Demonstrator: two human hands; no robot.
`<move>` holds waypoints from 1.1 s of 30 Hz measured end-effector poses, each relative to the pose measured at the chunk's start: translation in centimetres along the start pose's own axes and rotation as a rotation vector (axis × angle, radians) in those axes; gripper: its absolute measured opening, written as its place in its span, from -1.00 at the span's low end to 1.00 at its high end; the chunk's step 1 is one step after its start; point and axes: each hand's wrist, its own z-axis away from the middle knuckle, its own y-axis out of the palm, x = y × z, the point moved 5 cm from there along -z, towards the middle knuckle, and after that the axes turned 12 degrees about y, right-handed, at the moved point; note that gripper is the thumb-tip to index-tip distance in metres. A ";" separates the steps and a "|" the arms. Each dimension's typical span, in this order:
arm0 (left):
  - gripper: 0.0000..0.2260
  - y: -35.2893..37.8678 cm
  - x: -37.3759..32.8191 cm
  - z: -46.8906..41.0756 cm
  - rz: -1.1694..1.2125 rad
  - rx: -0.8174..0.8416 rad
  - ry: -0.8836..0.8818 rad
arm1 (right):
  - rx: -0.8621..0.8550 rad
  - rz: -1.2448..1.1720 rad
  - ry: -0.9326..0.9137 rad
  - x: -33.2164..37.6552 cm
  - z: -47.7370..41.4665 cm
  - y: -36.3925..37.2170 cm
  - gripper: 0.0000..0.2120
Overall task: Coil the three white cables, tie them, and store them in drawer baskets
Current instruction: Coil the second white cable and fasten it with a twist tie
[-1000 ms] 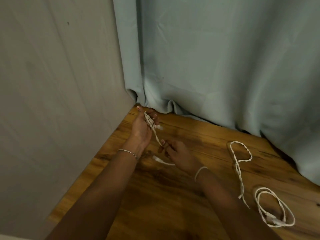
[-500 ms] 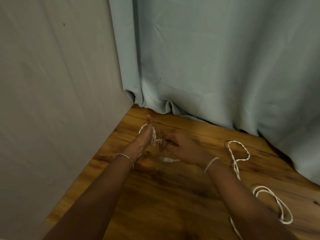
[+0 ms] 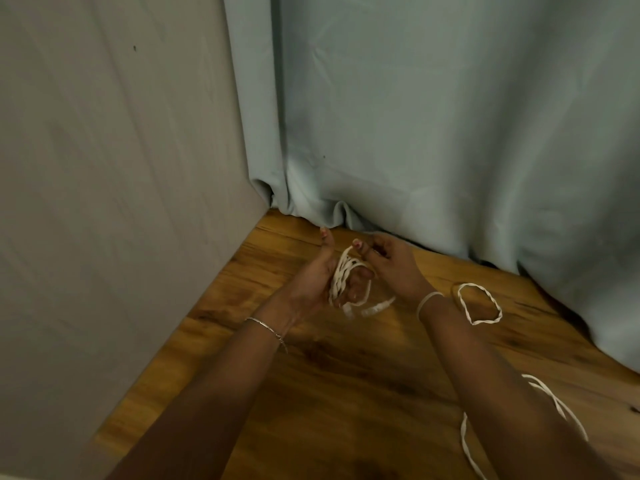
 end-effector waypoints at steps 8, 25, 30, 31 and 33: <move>-0.36 -1.6 -0.6 0.2 0.328 -0.242 0.203 | 0.199 0.118 0.214 -4.3 1.9 1.5 -0.77; -0.40 -4.9 -0.2 -0.1 -0.418 -0.579 0.163 | 0.117 0.413 -0.111 0.8 6.1 4.9 -0.83; -0.33 -4.1 -0.6 0.2 -0.534 -0.435 0.055 | 0.063 0.405 -0.290 1.4 5.7 3.9 -0.91; -0.25 -3.7 -0.4 0.3 -0.517 -0.378 0.003 | 0.051 0.418 -0.311 1.4 5.5 3.6 -0.90; -0.17 -2.9 -0.1 0.6 -0.482 -0.277 -0.077 | 0.037 0.422 -0.317 1.1 5.0 3.1 -0.90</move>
